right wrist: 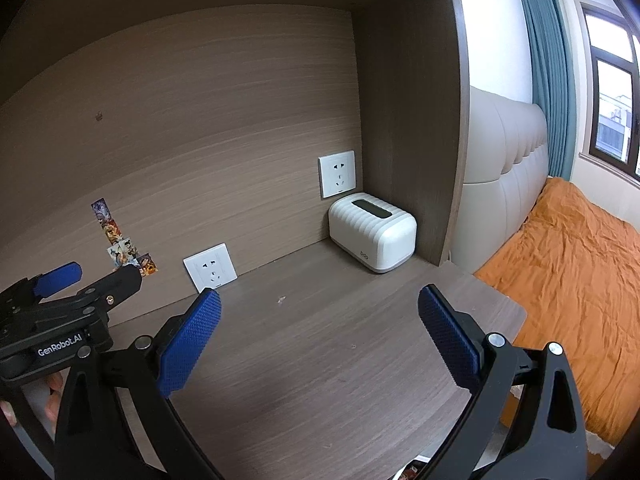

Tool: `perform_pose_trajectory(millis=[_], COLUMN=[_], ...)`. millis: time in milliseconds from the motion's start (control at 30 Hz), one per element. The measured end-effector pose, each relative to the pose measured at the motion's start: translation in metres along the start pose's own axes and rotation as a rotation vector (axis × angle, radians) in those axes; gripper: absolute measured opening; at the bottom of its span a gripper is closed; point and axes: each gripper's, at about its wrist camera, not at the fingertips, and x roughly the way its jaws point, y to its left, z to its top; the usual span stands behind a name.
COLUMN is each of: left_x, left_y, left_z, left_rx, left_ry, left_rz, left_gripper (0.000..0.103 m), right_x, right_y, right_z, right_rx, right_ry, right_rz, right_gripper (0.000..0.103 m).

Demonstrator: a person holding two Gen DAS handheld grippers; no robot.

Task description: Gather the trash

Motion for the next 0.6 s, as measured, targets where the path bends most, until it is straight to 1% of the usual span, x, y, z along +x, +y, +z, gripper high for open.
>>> perform_pose_trajectory(millis=[167, 600], left_x=[0.000, 0.001], left_y=[0.003, 0.011], left_z=[0.000, 0.002], left_rx=[0.000, 0.014], left_ry=[0.004, -0.023], left_rz=[0.002, 0.011], left_gripper=[0.098, 0.098], right_x=[0.000, 0.005], right_y=[0.004, 0.019], right_z=[0.000, -0.001], right_rx=[-0.004, -0.022], right_ry=[-0.002, 0.014], right_rz=[-0.001, 0.017], right_gripper=[0.098, 0.098])
